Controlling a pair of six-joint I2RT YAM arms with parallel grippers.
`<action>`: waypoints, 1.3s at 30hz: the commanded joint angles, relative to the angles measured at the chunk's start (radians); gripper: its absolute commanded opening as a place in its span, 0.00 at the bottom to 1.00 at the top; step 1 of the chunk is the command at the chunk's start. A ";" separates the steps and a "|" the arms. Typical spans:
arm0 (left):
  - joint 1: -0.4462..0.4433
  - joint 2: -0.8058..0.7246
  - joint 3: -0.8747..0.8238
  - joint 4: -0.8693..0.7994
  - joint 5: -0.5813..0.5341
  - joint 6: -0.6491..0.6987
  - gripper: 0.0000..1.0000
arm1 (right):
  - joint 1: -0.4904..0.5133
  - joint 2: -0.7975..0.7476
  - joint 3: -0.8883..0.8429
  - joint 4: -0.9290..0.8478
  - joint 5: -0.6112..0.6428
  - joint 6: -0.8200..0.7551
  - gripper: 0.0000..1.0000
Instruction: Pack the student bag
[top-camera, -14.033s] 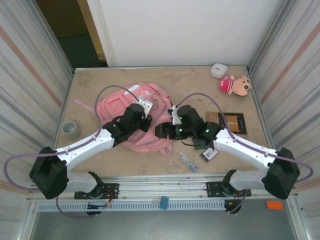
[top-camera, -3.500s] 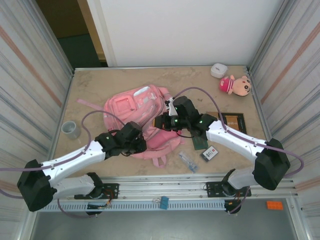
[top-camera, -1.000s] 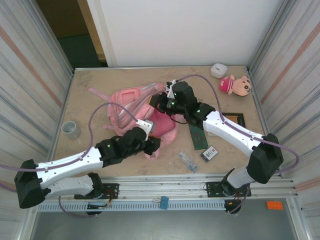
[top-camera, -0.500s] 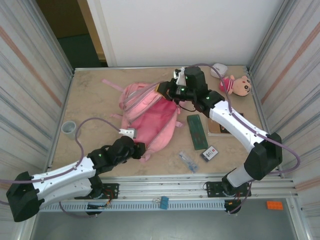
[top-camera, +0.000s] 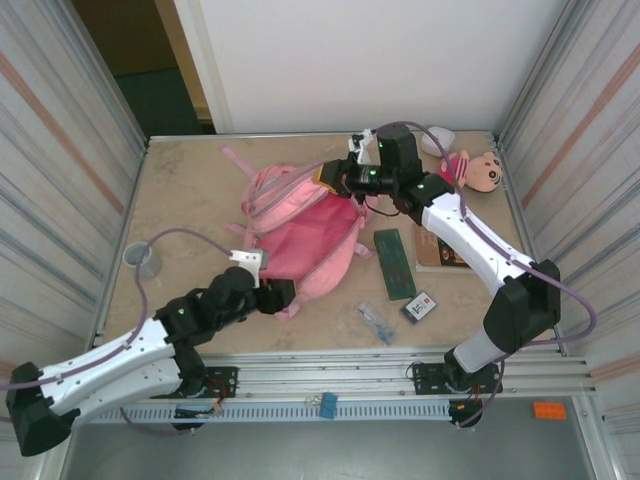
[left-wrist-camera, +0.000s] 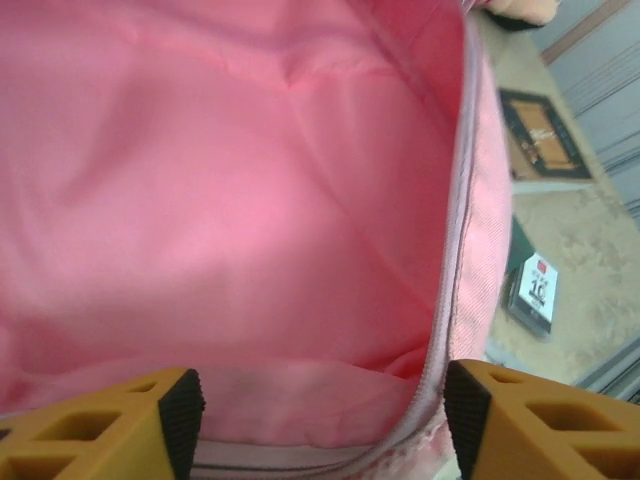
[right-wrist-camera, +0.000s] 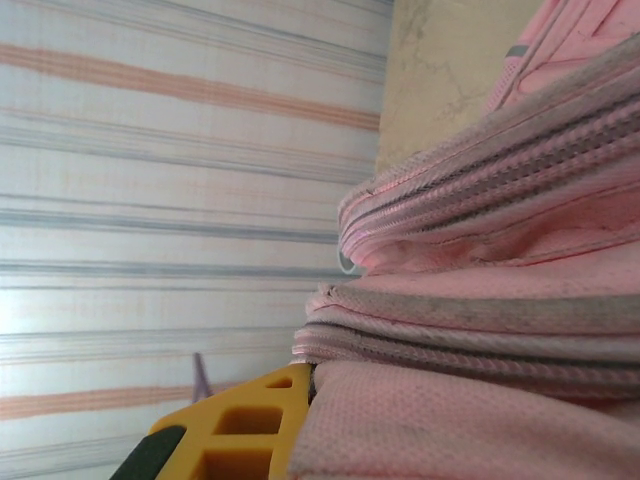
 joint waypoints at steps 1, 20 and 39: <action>0.012 -0.056 0.091 -0.151 -0.119 0.068 0.72 | -0.026 -0.041 0.062 0.018 -0.149 -0.108 0.00; 0.281 -0.100 -0.034 -0.078 0.175 0.211 0.73 | -0.085 -0.006 0.146 -0.157 -0.409 -0.274 0.00; 0.281 0.036 -0.143 0.267 0.561 0.449 0.71 | -0.107 0.007 0.192 -0.193 -0.439 -0.272 0.00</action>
